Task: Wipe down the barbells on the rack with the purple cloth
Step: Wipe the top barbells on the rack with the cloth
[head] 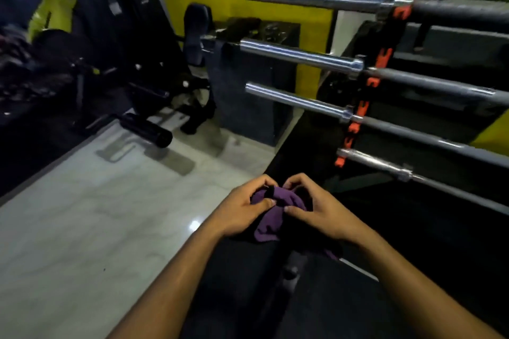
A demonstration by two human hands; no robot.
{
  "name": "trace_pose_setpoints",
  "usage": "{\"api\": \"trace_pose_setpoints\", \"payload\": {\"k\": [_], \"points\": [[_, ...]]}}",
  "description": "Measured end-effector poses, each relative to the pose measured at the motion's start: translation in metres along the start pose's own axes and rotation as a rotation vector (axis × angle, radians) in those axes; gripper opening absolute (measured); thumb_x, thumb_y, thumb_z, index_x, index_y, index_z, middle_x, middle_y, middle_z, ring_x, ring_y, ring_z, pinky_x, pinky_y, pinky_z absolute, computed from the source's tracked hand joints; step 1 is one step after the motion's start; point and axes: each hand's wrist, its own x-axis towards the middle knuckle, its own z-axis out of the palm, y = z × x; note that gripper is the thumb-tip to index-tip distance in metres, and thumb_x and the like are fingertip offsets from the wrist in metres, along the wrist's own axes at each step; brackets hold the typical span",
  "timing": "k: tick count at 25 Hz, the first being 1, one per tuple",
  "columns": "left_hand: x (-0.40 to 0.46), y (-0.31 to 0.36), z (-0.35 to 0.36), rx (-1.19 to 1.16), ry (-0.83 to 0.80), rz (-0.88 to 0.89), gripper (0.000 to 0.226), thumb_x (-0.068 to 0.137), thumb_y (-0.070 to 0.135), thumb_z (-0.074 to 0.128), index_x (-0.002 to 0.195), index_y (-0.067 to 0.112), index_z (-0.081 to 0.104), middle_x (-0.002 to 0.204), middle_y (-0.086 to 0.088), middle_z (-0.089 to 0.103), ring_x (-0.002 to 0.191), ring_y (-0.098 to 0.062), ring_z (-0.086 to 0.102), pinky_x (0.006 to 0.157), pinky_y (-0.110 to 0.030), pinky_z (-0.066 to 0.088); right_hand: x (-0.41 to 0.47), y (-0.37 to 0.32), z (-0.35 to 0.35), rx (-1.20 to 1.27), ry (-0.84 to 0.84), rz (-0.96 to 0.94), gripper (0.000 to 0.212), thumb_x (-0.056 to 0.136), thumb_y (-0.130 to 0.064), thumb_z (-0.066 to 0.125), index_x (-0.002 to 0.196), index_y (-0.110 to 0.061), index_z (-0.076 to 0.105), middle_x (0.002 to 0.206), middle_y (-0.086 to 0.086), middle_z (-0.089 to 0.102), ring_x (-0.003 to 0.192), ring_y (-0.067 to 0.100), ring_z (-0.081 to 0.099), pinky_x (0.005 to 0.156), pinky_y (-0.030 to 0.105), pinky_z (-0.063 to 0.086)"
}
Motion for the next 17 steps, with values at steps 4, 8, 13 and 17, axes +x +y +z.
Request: {"api": "trace_pose_setpoints", "payload": {"k": [4, 8, 13, 17], "points": [[-0.049, -0.057, -0.095, -0.019, 0.017, -0.045, 0.009, 0.093, 0.015, 0.060, 0.099, 0.022, 0.057, 0.096, 0.003, 0.062, 0.089, -0.016, 0.062, 0.071, -0.034, 0.053, 0.047, -0.036, 0.092, -0.223, -0.063, -0.165, 0.030, 0.097, -0.019, 0.066, 0.123, -0.020, 0.052, 0.117, -0.009, 0.062, 0.108, 0.008, 0.061, 0.094, 0.026, 0.048], [-0.086, -0.079, -0.181, -0.109, 0.013, -0.126, 0.013, 0.095, 0.009, 0.057, 0.092, 0.022, 0.058, 0.114, 0.002, 0.067, 0.109, -0.023, 0.063, 0.090, -0.043, 0.055, 0.087, -0.078, 0.140, -0.290, -0.072, -0.200, 0.021, 0.096, -0.021, 0.068, 0.116, -0.020, 0.061, 0.112, -0.011, 0.066, 0.103, 0.003, 0.063, 0.087, 0.027, 0.051], [-0.080, -0.086, -0.232, -0.174, 0.031, -0.117, 0.023, 0.096, 0.002, 0.040, 0.087, 0.018, 0.054, 0.112, 0.005, 0.068, 0.100, -0.018, 0.063, 0.080, -0.028, 0.049, 0.122, -0.092, 0.156, -0.368, -0.072, -0.123, 0.024, 0.092, -0.043, 0.070, 0.101, -0.021, 0.071, 0.096, -0.011, 0.068, 0.089, 0.005, 0.064, 0.075, 0.022, 0.051], [-0.052, -0.088, -0.235, -0.175, 0.002, -0.086, 0.031, 0.093, -0.003, 0.043, 0.083, 0.023, 0.055, 0.110, 0.000, 0.070, 0.103, -0.019, 0.064, 0.085, -0.031, 0.052, 0.119, -0.076, 0.144, -0.318, 0.054, -0.026, 0.017, 0.089, -0.037, 0.075, 0.097, -0.022, 0.075, 0.096, -0.016, 0.068, 0.092, 0.002, 0.064, 0.075, 0.013, 0.048]]}}
